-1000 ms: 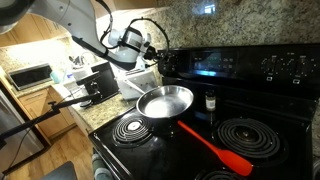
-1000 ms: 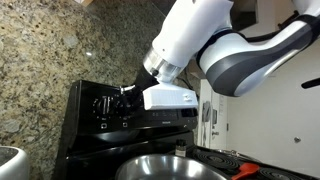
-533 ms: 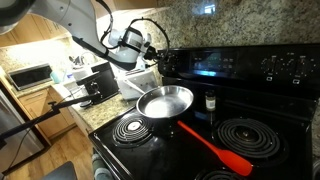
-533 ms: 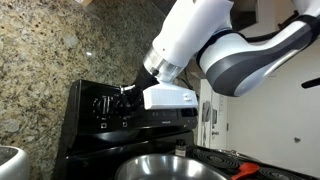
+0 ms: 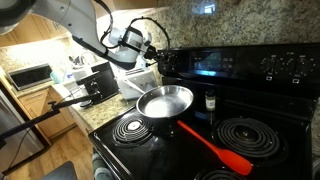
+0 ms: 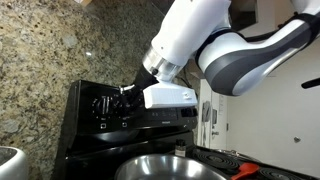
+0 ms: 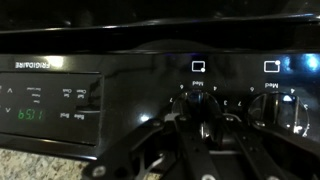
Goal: Turn the second knob from the left
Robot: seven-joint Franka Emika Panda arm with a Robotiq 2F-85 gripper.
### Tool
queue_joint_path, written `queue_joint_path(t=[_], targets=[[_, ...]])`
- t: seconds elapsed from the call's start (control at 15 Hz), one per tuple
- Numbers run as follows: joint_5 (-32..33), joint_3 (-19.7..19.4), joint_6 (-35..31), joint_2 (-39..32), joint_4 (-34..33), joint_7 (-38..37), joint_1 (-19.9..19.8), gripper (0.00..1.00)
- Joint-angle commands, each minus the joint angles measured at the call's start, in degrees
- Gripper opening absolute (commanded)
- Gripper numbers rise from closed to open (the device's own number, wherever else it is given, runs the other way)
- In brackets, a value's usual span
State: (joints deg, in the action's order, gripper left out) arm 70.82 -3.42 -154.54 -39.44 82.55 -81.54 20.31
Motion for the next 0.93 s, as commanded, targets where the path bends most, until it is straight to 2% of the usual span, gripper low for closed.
queue_joint_path(t=[0.0, 0.33, 0.53, 0.87], targets=[[-4.0, 2.0, -0.4, -4.6, -7.9, 7.3, -1.9, 0.06], [-9.2, 3.2, 2.1, -5.5, -9.8, 14.0, -2.1, 0.06], [-10.7, 2.8, 1.4, -6.4, -10.4, 15.2, -2.0, 0.06], [-7.2, 1.9, -1.9, -7.8, -11.7, 14.3, -1.9, 0.06]])
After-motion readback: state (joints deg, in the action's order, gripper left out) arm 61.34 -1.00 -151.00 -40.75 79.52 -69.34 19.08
